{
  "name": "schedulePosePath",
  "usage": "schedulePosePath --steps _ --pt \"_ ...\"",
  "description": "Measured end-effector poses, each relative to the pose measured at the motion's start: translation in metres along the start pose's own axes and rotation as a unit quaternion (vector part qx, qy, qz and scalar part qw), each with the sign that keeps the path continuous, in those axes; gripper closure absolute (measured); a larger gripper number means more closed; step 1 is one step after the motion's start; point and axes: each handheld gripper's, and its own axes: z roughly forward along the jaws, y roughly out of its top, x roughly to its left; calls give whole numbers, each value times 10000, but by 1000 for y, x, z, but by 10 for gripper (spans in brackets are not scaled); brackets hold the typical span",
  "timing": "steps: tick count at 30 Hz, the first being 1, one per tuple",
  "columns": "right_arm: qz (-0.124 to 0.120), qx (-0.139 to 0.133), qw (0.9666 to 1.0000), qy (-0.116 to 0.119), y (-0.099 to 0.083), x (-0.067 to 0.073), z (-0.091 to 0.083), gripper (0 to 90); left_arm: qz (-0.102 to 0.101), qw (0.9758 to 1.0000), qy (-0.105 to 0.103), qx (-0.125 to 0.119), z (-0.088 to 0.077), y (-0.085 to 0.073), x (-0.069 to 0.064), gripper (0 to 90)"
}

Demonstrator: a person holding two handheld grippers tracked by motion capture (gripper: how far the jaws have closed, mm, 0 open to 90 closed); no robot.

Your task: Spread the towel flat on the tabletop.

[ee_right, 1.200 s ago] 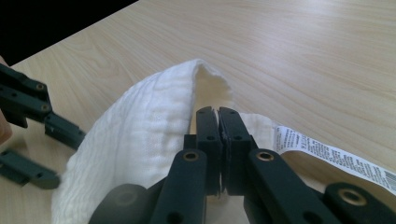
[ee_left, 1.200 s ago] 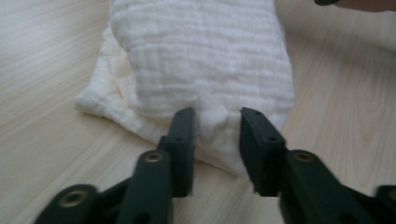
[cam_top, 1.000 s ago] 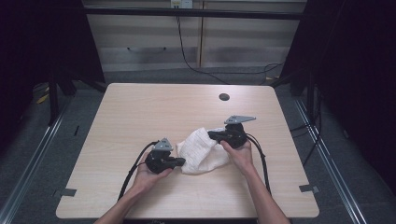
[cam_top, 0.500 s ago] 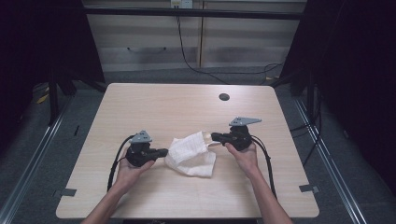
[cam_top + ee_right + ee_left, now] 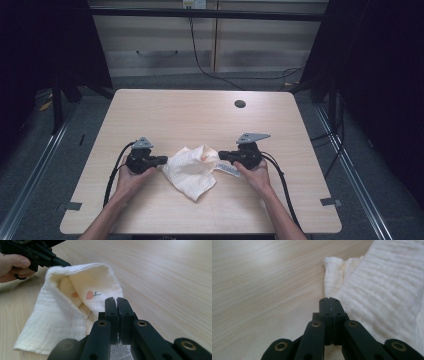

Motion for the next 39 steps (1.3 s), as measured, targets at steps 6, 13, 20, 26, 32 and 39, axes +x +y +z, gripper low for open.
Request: schedulePosePath --steps 6,13,20,26,32,39 --pt "62 -48 10000 -56 -4 -3 -5 881 -36 9984 -188 -533 -34 9 -22 653" --pt "104 -71 9999 -87 -5 -5 -5 880 388 9981 -383 -274 -19 6 -43 485" --pt "91 -80 9999 -82 -5 -6 -7 880 496 9973 -540 -46 -5 3 -45 531" --pt "59 -49 9999 -84 -6 -2 -13 880 674 9964 -463 215 3 1 -47 882" --pt "37 -12 10000 -55 -9 0 -20 880 478 9985 -222 116 -4 3 -26 885" --pt "-26 92 9999 56 -10 6 -13 880 214 9996 -174 50 1 0 -7 883"
